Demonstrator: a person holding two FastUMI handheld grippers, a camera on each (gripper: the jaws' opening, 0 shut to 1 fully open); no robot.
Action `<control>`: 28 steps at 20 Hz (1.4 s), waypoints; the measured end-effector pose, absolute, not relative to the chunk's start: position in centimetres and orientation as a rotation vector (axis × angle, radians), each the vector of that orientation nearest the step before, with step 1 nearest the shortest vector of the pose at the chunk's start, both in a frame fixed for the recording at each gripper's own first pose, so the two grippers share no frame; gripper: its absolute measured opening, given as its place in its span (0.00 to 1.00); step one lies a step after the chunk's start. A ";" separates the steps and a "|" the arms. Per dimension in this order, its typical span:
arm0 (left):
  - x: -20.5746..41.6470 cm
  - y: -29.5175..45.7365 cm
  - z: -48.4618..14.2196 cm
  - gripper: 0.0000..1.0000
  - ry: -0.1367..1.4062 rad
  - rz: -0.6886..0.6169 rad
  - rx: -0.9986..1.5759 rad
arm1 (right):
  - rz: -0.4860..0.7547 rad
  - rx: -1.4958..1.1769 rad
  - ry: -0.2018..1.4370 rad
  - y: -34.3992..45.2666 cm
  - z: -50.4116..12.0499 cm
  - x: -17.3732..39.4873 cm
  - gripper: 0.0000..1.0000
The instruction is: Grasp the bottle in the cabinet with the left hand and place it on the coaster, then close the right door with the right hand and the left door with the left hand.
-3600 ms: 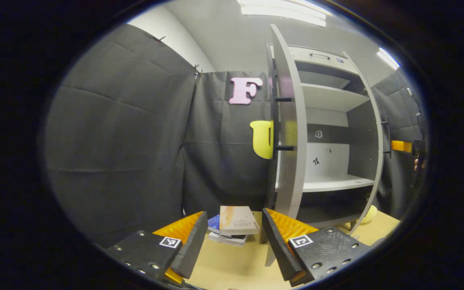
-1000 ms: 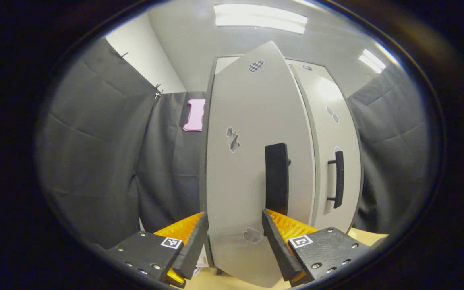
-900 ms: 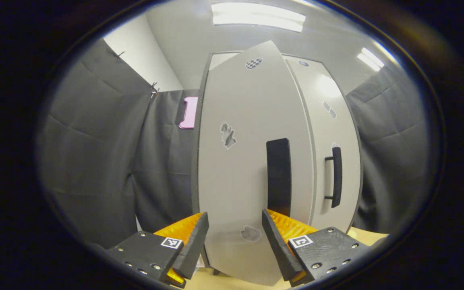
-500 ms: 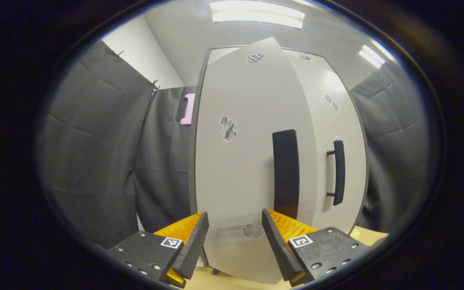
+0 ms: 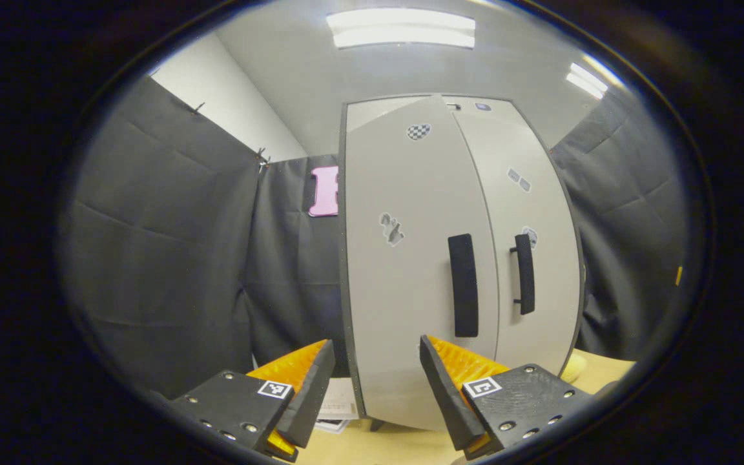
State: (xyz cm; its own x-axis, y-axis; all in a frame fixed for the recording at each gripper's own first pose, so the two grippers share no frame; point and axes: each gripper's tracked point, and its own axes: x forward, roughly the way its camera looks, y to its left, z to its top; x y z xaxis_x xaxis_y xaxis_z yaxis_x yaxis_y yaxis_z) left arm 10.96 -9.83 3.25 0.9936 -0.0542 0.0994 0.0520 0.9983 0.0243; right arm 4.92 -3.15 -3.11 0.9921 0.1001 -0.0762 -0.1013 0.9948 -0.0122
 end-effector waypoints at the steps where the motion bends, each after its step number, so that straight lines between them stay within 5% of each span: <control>1: 9.9 -9.2 3.3 0.80 -0.098 -0.042 0.022 | 0.112 -0.005 0.073 -3.0 -3.1 5.0 0.96; 8: 5.0 -6.7 2.5 0.77 -0.085 -0.029 0.044 | 0.132 0.035 0.060 -1.5 -2.5 4.7 0.96; 11: 3.9 -6.0 1.8 0.87 -0.083 -0.044 0.056 | 0.121 0.052 0.056 -1.0 -2.2 4.4 0.96; 12: 3.5 -5.7 1.8 0.74 -0.087 -0.044 0.063 | 0.122 0.050 0.051 -0.7 -2.2 4.3 0.96; 14: 2.6 -5.0 1.5 0.74 -0.088 -0.043 0.061 | 0.103 0.038 0.054 -0.7 -2.3 4.0 0.96; 15: 2.2 -4.8 1.3 0.87 -0.084 -0.048 0.055 | 0.103 0.042 0.053 -0.4 -2.3 3.8 0.96; 17: 1.2 -4.2 0.9 0.87 -0.084 -0.049 0.049 | 0.113 0.046 0.052 0.4 -2.4 3.3 0.96; 18: 0.9 -3.9 0.8 0.74 -0.086 -0.046 0.048 | 0.111 0.040 0.057 0.5 -2.5 3.0 0.96; 28: -1.1 -2.5 -0.5 0.81 -0.088 -0.058 0.035 | 0.142 0.013 0.045 2.9 -2.2 1.0 0.96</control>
State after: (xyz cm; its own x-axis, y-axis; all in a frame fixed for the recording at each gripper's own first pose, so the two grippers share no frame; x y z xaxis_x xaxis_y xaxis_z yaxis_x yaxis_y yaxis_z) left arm -1.06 -2.46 -0.51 0.9945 -0.0596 0.0866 0.0565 0.9977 0.0375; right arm 0.98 2.86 -2.18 0.9890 0.1414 -0.0441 -0.1408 0.9899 0.0161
